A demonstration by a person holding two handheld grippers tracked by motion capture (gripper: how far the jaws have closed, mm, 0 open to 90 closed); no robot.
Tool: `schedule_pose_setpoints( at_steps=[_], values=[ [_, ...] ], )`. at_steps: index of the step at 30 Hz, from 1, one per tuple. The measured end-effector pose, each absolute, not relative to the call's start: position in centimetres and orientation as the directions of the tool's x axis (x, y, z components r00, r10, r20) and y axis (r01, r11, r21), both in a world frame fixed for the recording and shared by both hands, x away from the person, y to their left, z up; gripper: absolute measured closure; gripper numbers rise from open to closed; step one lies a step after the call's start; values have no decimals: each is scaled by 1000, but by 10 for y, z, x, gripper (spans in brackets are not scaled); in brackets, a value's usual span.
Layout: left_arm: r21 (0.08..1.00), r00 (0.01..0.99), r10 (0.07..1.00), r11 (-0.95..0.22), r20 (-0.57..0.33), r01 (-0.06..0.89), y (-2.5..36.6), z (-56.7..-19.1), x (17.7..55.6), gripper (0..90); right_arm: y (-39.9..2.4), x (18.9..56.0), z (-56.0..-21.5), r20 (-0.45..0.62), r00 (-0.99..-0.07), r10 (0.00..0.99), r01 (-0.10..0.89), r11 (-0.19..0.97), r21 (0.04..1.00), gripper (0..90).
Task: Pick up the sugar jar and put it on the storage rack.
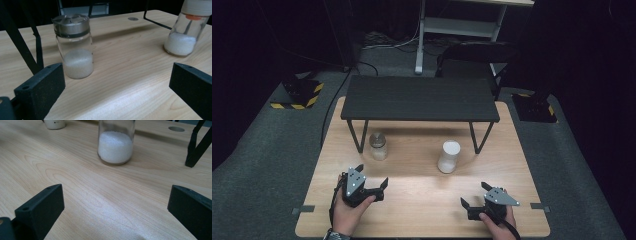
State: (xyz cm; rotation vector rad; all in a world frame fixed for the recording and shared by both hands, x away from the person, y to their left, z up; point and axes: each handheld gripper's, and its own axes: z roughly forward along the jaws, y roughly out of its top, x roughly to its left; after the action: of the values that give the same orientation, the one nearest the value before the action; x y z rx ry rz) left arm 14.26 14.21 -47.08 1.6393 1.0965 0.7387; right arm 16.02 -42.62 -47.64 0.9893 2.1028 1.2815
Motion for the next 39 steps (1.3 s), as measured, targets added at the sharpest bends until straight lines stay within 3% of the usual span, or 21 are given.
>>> schedule_pose_setpoints(
  at_steps=[39],
  values=[
    [948,338,940,-72,-39,311,135,-473,215,4,-425,161,-476,-43,-641,766,320,318,893,3]
  ],
)
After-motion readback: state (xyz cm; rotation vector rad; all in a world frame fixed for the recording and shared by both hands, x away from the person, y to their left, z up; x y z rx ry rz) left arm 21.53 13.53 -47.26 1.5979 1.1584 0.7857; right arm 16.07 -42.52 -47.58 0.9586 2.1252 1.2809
